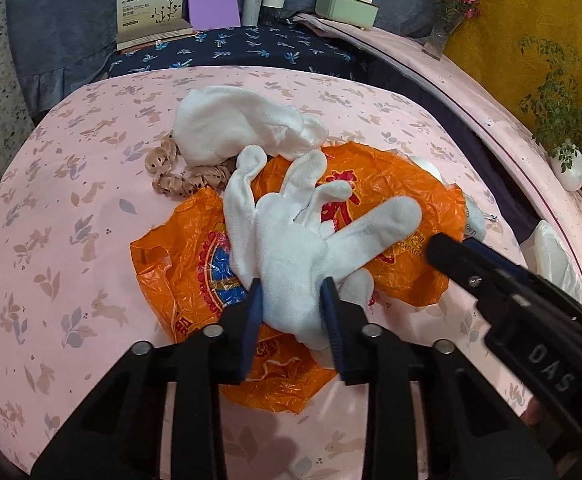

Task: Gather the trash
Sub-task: 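Grasp the white glove with the left tool while the right tool grasps the orange plastic bag, then carry the white glove with the left tool while the right tool carries the orange bag over the bin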

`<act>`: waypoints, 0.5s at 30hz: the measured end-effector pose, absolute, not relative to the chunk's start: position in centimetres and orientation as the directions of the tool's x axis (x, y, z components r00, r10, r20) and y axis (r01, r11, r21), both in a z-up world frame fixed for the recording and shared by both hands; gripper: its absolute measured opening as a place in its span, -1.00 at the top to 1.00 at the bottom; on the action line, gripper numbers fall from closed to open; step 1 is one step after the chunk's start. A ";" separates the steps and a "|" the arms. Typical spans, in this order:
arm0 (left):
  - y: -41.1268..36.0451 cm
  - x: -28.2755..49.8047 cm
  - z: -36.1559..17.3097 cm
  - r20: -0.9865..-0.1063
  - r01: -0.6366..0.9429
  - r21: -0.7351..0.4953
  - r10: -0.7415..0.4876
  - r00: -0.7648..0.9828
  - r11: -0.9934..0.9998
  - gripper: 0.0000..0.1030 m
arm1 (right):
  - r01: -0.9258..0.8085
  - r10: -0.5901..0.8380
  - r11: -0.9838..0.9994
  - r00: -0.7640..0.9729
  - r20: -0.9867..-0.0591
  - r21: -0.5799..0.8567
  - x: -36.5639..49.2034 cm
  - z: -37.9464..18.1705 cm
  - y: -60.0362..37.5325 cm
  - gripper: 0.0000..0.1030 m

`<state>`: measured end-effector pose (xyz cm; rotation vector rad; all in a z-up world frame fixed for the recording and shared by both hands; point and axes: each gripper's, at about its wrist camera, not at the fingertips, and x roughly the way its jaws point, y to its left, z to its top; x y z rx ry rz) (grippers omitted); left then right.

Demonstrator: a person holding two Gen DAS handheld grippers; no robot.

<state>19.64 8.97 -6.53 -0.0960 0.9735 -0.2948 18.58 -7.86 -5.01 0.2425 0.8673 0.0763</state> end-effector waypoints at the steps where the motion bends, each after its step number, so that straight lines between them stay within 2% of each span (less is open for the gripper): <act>1: 9.1 19.6 -6.5 -0.798 0.202 -0.220 -0.295 0.525 0.954 0.56 | 0.029 0.168 0.970 0.643 -0.748 0.243 18.7 -5.2 -7.7 0.35; 2: 9.1 19.7 -6.4 -0.797 0.205 -0.230 -0.305 0.522 0.951 0.64 | 0.026 0.173 0.969 0.639 -0.750 0.246 18.8 -5.3 -7.5 0.36; 4: 9.2 19.6 -6.2 -0.792 0.207 -0.237 -0.312 0.525 0.949 0.68 | 0.024 0.178 0.968 0.632 -0.754 0.249 18.9 -5.6 -7.3 0.52; 7: 9.1 19.3 -5.8 -0.786 0.211 -0.237 -0.315 0.533 0.948 0.73 | 0.020 0.188 0.966 0.627 -0.756 0.257 18.9 -5.7 -7.2 0.63; 15: 8.7 18.2 -2.9 -0.750 0.229 -0.237 -0.328 0.575 0.944 0.74 | 0.020 0.176 0.964 0.703 -0.689 0.266 17.1 -2.0 -8.4 0.69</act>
